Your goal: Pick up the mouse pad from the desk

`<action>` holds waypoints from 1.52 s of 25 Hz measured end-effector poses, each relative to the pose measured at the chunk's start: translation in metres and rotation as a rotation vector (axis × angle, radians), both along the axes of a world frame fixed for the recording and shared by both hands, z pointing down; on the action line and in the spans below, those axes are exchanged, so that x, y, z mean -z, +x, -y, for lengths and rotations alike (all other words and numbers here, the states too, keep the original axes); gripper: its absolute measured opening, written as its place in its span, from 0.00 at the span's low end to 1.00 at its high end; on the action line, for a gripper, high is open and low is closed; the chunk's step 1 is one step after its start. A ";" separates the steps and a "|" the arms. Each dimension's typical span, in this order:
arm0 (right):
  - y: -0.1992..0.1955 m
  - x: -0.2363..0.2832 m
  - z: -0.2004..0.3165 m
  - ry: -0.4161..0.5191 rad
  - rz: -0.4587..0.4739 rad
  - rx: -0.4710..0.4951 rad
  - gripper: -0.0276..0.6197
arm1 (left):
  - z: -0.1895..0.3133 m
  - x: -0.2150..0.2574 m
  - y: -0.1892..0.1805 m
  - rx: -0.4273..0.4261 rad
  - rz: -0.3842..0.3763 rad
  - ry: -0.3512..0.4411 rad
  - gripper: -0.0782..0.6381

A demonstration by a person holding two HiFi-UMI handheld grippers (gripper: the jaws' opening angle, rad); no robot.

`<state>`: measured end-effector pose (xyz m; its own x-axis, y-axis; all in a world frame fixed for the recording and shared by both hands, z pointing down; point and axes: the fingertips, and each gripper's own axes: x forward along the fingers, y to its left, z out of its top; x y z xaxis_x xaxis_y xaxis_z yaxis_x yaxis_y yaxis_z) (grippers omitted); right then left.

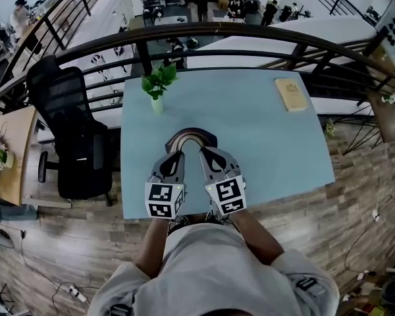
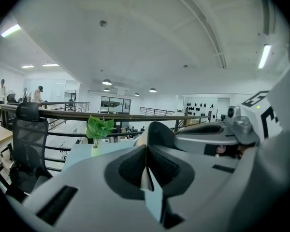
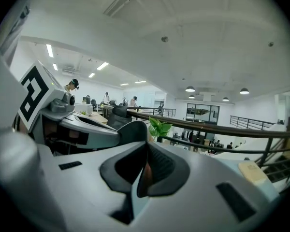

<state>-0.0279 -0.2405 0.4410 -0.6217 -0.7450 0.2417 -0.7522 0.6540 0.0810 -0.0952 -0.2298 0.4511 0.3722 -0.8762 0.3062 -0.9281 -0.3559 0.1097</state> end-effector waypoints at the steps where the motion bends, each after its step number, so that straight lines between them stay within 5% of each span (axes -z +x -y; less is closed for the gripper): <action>1: 0.000 0.006 0.000 0.013 0.006 -0.002 0.07 | 0.001 0.006 0.000 -0.001 -0.002 0.014 0.14; 12: 0.009 0.054 -0.007 0.118 0.046 -0.019 0.07 | -0.004 0.047 0.006 -0.022 0.000 0.105 0.14; 38: 0.019 0.058 -0.020 0.125 0.048 -0.035 0.07 | -0.015 0.048 0.022 -0.063 -0.013 0.108 0.14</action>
